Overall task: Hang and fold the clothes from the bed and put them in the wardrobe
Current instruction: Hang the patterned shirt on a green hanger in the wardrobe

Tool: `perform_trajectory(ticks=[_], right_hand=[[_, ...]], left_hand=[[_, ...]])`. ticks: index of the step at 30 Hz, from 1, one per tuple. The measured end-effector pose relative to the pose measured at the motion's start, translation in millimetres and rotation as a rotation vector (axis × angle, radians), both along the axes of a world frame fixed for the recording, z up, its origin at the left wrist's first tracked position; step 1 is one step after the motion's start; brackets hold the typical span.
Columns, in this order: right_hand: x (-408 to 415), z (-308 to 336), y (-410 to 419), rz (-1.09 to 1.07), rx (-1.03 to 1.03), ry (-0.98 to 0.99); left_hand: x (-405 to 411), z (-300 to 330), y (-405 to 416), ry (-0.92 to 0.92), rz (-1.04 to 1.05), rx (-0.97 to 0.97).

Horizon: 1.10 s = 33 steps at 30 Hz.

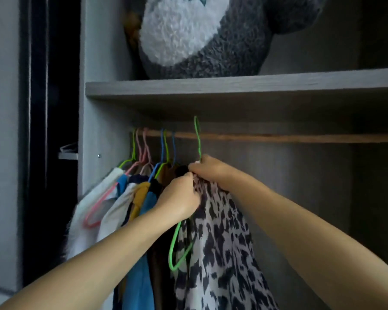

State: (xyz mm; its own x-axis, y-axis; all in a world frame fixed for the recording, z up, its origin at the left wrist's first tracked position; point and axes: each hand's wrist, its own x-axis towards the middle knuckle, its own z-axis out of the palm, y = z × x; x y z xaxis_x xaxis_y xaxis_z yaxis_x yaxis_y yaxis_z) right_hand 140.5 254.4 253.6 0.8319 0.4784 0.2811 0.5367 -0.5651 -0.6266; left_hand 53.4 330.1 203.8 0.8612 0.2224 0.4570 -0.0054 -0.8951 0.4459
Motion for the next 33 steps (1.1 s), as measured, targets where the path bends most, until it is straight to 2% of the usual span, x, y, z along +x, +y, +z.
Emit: perform_trajectory(ticks=[3, 6, 11, 15, 19, 23, 28, 30, 33], right_hand=[[17.0, 19.1, 26.8, 0.026, -0.066, -0.068], [37.3, 27.5, 43.9, 0.062, -0.151, -0.057], [61.0, 2.0, 59.9, 0.116, -0.279, -0.068], [67.7, -17.7, 59.3, 0.149, -0.223, -0.105], [73.5, -24.9, 27.8, 0.165, -0.178, -0.12], [85.2, -44.1, -23.7, 0.11, -0.099, -0.047], [82.0, -77.6, -84.8, -0.075, -0.107, -0.056], [69.2, -95.7, -106.3, -0.123, -0.134, -0.116], [40.6, -131.0, -142.2, -0.231, -0.216, -0.246]], left_hand=[[22.6, 17.5, 20.1, 0.005, 0.125, 0.18], [40.0, 27.5, 39.6, 0.034, 0.226, 0.364], [53.5, 2.5, 64.4, 0.137, 0.263, 0.486], [56.6, -20.3, 68.2, 0.137, 0.334, 0.631], [52.3, -25.5, 80.8, 0.081, 0.346, 0.694], [38.3, -31.3, 84.5, 0.039, 0.317, 0.793], [36.3, -40.8, 43.1, -0.265, 0.046, 0.884], [42.7, -52.1, 20.0, -0.351, -0.045, 0.924], [52.1, -84.2, -19.1, -0.255, -0.097, 0.854]])
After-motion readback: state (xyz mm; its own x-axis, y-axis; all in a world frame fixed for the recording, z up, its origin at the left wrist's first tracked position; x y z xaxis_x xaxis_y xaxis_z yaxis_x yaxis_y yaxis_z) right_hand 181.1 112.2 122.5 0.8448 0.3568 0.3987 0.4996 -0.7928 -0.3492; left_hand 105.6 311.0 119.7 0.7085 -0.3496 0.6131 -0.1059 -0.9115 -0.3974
